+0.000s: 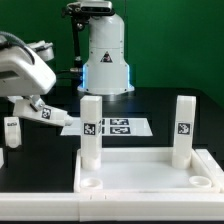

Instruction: Assemble desk

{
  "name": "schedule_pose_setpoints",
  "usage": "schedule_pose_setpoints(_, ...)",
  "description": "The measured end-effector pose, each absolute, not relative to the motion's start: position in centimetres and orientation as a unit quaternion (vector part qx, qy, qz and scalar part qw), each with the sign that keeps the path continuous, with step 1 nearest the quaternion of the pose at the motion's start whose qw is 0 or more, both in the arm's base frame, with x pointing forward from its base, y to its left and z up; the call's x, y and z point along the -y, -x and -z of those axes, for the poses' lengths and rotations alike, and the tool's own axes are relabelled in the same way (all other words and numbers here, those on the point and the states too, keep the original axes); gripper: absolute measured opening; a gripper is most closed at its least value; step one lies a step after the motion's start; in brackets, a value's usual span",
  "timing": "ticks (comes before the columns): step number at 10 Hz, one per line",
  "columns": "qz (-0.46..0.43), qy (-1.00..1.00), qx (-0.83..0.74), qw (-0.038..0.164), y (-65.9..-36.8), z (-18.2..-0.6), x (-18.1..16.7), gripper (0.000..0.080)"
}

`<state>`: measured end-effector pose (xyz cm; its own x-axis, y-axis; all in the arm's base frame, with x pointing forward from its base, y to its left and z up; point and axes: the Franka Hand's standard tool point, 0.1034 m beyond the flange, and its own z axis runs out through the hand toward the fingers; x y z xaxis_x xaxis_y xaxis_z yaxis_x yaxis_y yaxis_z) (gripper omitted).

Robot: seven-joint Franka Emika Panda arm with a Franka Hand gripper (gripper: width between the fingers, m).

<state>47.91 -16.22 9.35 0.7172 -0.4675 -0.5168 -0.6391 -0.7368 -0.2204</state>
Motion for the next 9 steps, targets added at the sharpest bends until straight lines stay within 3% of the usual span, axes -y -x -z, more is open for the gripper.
schedule_pose_setpoints(1,-0.186,0.918,-0.292,0.194,-50.4,-11.9,16.7,0.0284)
schedule_pose_setpoints(3,-0.08,0.951,-0.254,0.157,-56.6,-16.0,16.3,0.0284)
schedule_pose_setpoints(4,-0.065,0.955,-0.249,0.146,-57.7,-17.3,14.9,0.0284)
schedule_pose_setpoints(7,0.043,0.96,-0.254,0.105,-58.8,-17.2,15.3,0.0284)
schedule_pose_setpoints(8,0.08,0.964,-0.243,0.074,-60.3,-18.6,13.7,0.0284)
schedule_pose_setpoints(9,0.122,0.965,-0.225,0.065,-62.0,-20.1,10.8,0.0284)
